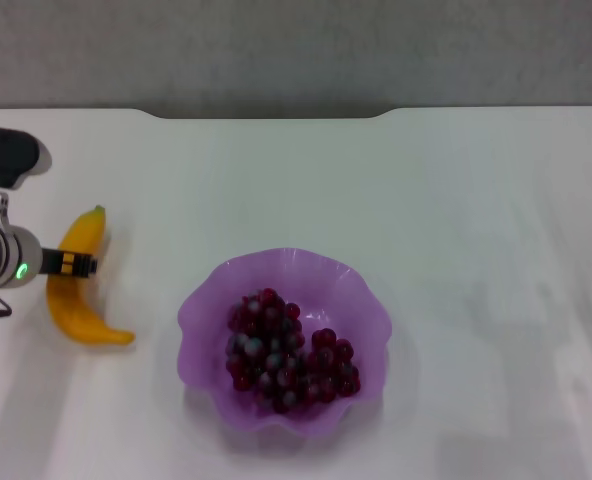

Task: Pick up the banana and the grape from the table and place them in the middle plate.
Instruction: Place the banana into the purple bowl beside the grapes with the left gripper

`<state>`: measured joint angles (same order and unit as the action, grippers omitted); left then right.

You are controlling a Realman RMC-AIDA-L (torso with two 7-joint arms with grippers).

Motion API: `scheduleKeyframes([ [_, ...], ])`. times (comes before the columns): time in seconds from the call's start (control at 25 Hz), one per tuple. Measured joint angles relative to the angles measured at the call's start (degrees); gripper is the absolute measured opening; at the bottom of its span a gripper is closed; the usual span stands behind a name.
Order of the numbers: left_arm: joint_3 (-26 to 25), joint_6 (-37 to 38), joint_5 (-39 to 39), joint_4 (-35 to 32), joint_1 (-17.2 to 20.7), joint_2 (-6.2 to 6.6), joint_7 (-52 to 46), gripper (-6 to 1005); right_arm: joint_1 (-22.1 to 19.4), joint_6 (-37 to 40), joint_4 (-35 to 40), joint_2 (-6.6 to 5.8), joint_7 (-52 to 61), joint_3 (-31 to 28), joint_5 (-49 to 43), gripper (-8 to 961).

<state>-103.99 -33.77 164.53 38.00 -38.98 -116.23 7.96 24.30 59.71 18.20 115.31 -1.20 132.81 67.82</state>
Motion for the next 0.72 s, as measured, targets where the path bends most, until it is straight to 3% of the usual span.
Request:
scheduleKeyframes([
  [0.12,0.01,-1.70,0.00,4.59,0.89,-0.09,0.11,464,-0.24,0.22,0.02,0.00,-0.10,-0.01,-0.15,886],
  [0.24,0.93,-6.42,0.00,14.70,3.64,-0.29,0.16,465,-0.33,0.23,-0.01,0.01,-0.11,-0.03,-0.17,885],
  [0.36,1.72,-9.70,0.00,19.96,4.84,-0.30,0.18,465,-0.36,0.05,-0.02,0.00,-0.12,0.04,-0.19,885],
  [0.72,11.39,-21.54,-6.93,45.41,12.69,-0.28,3.48,464,-0.40,-0.23,-0.10,-0.09,-0.12,0.08,-0.23,884],
])
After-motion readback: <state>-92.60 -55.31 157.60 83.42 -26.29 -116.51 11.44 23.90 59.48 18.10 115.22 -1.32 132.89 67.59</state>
